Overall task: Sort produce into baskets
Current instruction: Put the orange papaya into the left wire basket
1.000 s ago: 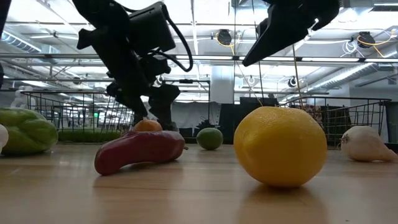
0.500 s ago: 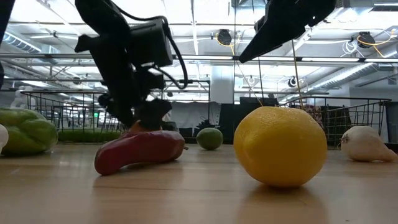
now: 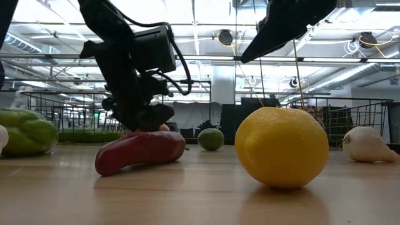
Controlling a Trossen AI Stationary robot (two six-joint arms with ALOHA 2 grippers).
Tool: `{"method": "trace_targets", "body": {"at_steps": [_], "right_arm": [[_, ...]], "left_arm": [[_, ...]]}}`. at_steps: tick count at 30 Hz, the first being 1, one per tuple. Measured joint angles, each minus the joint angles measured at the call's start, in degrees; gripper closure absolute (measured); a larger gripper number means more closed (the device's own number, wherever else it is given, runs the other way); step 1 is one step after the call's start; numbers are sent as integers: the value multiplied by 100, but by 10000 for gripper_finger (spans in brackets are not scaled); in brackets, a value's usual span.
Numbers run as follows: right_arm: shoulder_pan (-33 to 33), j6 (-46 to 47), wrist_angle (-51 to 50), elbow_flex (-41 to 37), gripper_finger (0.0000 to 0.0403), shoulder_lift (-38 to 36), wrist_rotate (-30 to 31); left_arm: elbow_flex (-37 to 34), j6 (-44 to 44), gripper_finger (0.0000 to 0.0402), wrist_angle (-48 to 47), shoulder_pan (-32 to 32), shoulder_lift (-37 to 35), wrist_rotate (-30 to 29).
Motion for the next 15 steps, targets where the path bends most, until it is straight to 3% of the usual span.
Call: {"method": "trace_targets", "body": {"at_steps": [9,15], "right_arm": [[0,-39,-4,0,232,0,2],[0,-25,-39,2,232,0,-35]], "left_arm": [[831,902,134,-543,-7,-539,30],[1760,1691,134,-2283,11,-1273,-561]]}}
